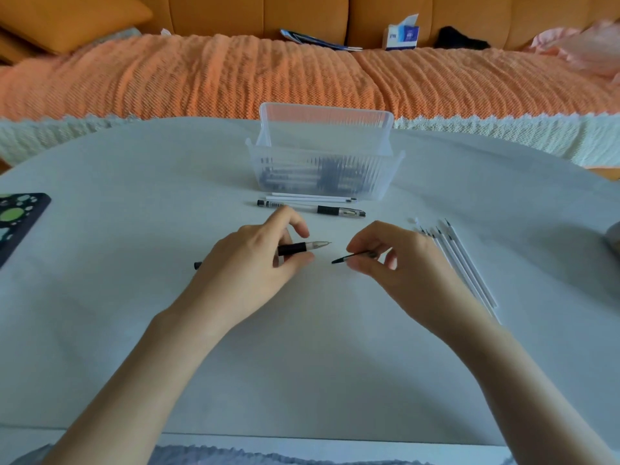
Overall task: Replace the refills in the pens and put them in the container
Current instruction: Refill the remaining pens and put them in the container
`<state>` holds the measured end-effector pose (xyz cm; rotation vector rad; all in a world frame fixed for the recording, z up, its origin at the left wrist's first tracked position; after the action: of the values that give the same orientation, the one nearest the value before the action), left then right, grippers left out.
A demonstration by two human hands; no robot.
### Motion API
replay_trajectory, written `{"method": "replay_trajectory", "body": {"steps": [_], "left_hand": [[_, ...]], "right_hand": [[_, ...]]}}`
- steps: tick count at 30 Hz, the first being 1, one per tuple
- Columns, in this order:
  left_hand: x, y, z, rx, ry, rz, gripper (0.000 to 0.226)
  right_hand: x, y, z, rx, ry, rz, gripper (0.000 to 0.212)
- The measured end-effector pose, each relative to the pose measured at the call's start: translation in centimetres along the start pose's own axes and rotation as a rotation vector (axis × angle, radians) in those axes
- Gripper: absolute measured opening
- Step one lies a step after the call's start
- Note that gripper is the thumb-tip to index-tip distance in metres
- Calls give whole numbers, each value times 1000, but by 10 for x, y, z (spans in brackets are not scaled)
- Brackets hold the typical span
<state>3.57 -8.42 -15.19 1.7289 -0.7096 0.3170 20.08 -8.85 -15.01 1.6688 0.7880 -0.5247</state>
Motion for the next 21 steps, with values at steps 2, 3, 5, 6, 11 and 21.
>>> {"method": "replay_trajectory", "body": {"steps": [2, 3, 5, 6, 11, 21], "left_hand": [[-1, 0, 0, -8, 8, 45, 22], [-1, 0, 0, -11, 7, 54, 22], [2, -1, 1, -14, -2, 53, 21], [2, -1, 1, -12, -8, 53, 21], [9, -2, 1, 10, -59, 86, 16], [17, 2, -1, 61, -179, 172, 8]], "right_hand": [[-2, -9, 3, -62, 28, 48, 8], [-2, -12, 4, -82, 47, 70, 8], [-1, -16, 3, -89, 77, 97, 11], [-1, -16, 2, -76, 86, 95, 14], [-11, -10, 0, -21, 134, 49, 29], [-14, -6, 0, 34, 101, -14, 6]]}}
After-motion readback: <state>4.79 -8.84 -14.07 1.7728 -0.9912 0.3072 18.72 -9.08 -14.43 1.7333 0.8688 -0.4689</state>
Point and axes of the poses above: each hand's wrist, its own z-axis away from the middle knuckle, its own y-axis out of the back of the hand, x = y × z, the point moved 8 cm from there along -z, towards the middle knuckle, and after that the axes turned 9 degrees about x, right-handed, at the moved point
